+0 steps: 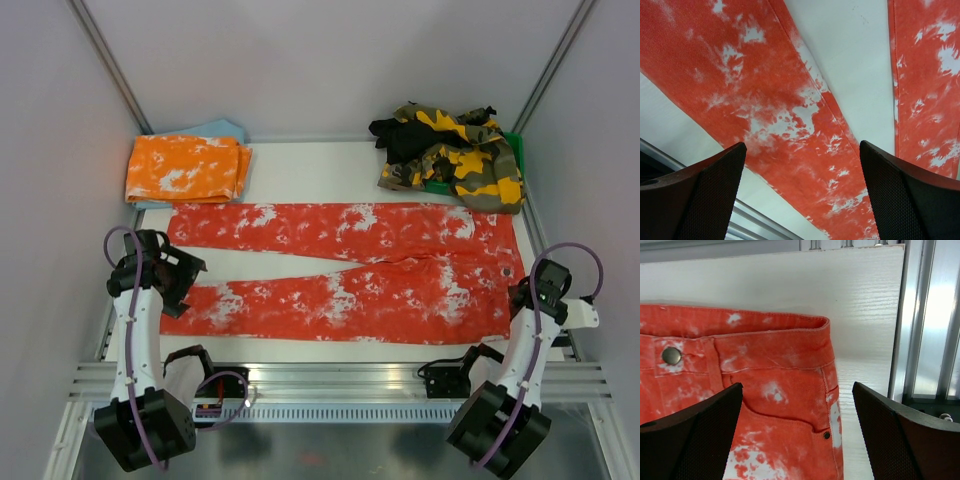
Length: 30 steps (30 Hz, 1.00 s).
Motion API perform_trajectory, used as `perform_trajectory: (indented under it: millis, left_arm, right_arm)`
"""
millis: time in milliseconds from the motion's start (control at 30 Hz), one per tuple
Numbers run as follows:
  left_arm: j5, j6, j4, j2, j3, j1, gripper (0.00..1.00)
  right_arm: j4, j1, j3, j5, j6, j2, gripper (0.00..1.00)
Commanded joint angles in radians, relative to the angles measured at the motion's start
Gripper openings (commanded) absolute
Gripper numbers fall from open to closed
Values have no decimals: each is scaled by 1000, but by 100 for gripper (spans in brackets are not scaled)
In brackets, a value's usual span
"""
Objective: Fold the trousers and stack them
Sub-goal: Flatten the trousers out
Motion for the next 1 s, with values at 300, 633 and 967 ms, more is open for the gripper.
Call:
perform_trajectory:
  millis: [300, 633, 967]
  left_arm:
    - [-25, 22, 22, -7, 23, 4, 100]
    - [-22, 13, 22, 18, 17, 4, 100]
    - [-108, -62, -50, -27, 27, 5, 100]
  right_arm:
    - [107, -13, -54, 25, 13, 162, 97]
    - [146, -12, -33, 39, 15, 343, 89]
    - [196, -15, -27, 46, -27, 371, 9]
